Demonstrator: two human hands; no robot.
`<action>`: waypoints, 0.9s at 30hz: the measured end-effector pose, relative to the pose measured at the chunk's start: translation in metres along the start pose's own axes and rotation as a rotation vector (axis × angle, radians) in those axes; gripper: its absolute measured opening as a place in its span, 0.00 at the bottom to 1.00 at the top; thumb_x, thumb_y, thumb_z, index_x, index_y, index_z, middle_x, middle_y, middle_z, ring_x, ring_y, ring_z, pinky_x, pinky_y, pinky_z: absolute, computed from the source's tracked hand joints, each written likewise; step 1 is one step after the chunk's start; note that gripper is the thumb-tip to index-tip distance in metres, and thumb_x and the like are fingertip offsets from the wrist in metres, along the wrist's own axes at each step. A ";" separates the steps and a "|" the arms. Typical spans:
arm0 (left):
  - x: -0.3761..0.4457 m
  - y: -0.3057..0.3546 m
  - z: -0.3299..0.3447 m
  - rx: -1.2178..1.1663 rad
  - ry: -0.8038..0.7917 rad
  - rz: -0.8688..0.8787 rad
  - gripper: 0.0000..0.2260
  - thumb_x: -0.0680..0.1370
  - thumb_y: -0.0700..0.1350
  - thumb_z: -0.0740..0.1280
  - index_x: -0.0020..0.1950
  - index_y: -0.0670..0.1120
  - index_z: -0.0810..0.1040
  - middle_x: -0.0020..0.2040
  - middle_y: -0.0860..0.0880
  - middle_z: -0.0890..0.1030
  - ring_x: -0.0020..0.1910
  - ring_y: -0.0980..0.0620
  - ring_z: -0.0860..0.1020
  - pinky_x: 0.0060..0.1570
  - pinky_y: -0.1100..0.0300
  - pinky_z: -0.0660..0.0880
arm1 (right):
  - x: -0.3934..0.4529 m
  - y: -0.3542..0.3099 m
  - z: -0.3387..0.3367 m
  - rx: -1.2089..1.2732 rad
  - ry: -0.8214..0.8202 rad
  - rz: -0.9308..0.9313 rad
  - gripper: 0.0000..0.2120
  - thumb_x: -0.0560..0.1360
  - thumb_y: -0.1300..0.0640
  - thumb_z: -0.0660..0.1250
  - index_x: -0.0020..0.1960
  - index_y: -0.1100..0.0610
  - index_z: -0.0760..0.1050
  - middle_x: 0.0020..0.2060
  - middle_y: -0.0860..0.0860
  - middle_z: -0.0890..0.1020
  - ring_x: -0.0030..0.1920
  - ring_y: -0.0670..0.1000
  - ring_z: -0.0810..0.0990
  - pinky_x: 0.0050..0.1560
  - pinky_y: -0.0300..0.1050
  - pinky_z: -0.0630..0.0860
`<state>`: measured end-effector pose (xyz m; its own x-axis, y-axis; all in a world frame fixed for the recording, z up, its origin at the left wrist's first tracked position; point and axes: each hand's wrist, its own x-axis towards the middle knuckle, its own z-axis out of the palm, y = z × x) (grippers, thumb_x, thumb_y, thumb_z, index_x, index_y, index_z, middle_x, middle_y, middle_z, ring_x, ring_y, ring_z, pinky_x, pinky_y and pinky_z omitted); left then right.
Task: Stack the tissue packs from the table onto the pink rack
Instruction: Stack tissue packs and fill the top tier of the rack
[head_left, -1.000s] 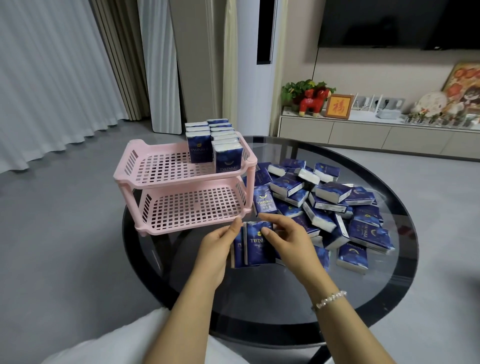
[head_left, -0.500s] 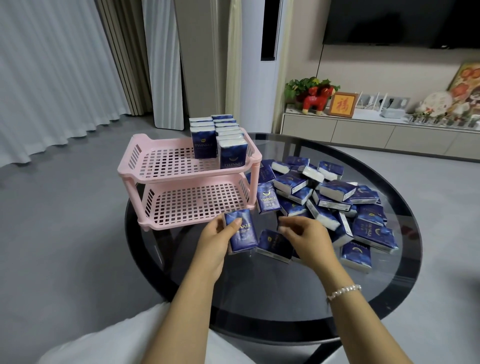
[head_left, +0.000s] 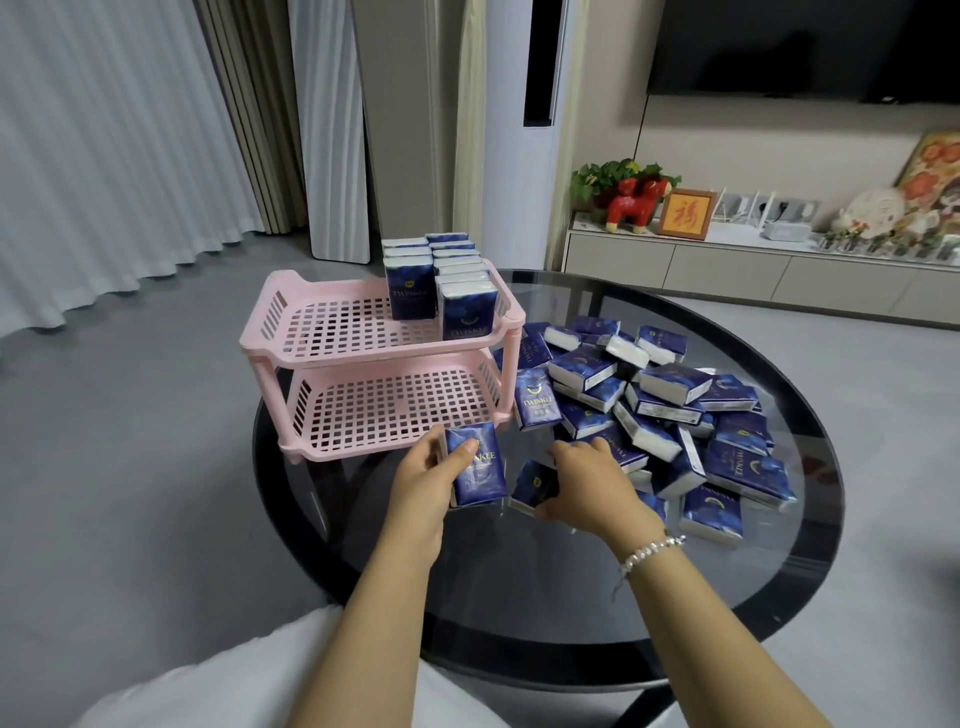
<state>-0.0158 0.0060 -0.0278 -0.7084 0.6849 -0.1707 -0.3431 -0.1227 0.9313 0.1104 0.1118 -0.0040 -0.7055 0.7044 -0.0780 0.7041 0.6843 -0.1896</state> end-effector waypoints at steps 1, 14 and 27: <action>0.000 0.000 0.000 -0.015 0.008 0.005 0.16 0.76 0.37 0.68 0.64 0.41 0.75 0.59 0.45 0.81 0.55 0.50 0.80 0.62 0.49 0.74 | 0.000 0.000 -0.001 -0.004 -0.013 -0.001 0.23 0.68 0.48 0.72 0.57 0.59 0.72 0.52 0.55 0.75 0.57 0.57 0.67 0.53 0.46 0.70; -0.002 -0.002 0.002 -0.024 -0.018 0.024 0.23 0.76 0.41 0.69 0.70 0.45 0.70 0.67 0.48 0.75 0.65 0.51 0.74 0.69 0.49 0.67 | -0.021 0.003 0.004 1.046 0.371 0.085 0.05 0.74 0.56 0.69 0.40 0.54 0.77 0.27 0.42 0.78 0.29 0.39 0.75 0.28 0.28 0.67; -0.018 -0.003 0.021 0.020 -0.263 0.024 0.31 0.74 0.54 0.65 0.76 0.51 0.61 0.72 0.55 0.68 0.69 0.59 0.68 0.73 0.56 0.61 | -0.024 -0.017 0.012 1.406 0.301 0.086 0.08 0.72 0.54 0.71 0.47 0.57 0.83 0.40 0.51 0.86 0.43 0.49 0.84 0.43 0.38 0.78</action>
<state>0.0107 0.0089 -0.0213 -0.5307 0.8454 -0.0610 -0.3136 -0.1290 0.9408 0.1148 0.0808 -0.0111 -0.4976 0.8668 0.0333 -0.0435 0.0134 -0.9990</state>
